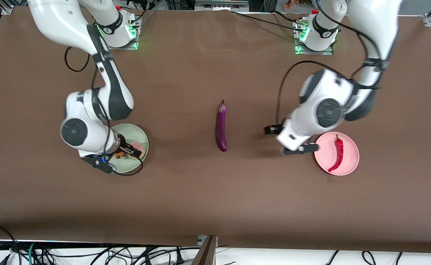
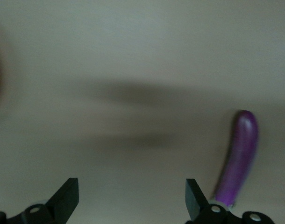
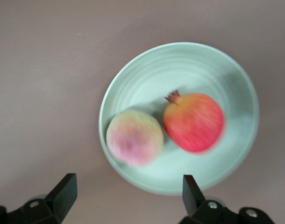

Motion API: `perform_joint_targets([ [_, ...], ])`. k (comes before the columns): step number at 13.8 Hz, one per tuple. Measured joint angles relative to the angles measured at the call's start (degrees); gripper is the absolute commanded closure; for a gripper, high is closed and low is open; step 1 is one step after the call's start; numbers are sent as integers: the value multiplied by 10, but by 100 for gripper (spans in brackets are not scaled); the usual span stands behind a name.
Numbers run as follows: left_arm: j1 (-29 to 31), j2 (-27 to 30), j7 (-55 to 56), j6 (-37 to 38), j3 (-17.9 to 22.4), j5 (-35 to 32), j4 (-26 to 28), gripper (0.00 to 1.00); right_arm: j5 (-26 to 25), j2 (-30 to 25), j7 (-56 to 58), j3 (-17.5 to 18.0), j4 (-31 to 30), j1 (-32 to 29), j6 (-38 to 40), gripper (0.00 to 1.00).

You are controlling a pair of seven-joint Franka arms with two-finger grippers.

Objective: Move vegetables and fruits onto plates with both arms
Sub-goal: 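Place the peach on the green plate while the left gripper reaches the eggplant, then withdraw the right gripper while the left gripper grasps the purple eggplant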

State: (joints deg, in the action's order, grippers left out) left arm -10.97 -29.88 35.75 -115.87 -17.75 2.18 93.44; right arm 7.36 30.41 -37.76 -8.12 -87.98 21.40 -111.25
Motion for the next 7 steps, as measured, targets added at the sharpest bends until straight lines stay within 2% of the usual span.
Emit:
perform_joint_targets([
  [3,-84,-56,69,-109,-1,0,2,0,-12,-76,17,-3,40,0,95,0],
  [5,-119,-98,97,-183,1,0,4,0,-14,-125,55,-6,55,1,146,0],
  [6,-132,-117,109,-211,2,0,4,17,-15,-149,81,-12,57,1,174,0],
  [7,-145,-133,122,-232,4,0,4,51,-16,-172,110,-21,57,1,200,0],
])
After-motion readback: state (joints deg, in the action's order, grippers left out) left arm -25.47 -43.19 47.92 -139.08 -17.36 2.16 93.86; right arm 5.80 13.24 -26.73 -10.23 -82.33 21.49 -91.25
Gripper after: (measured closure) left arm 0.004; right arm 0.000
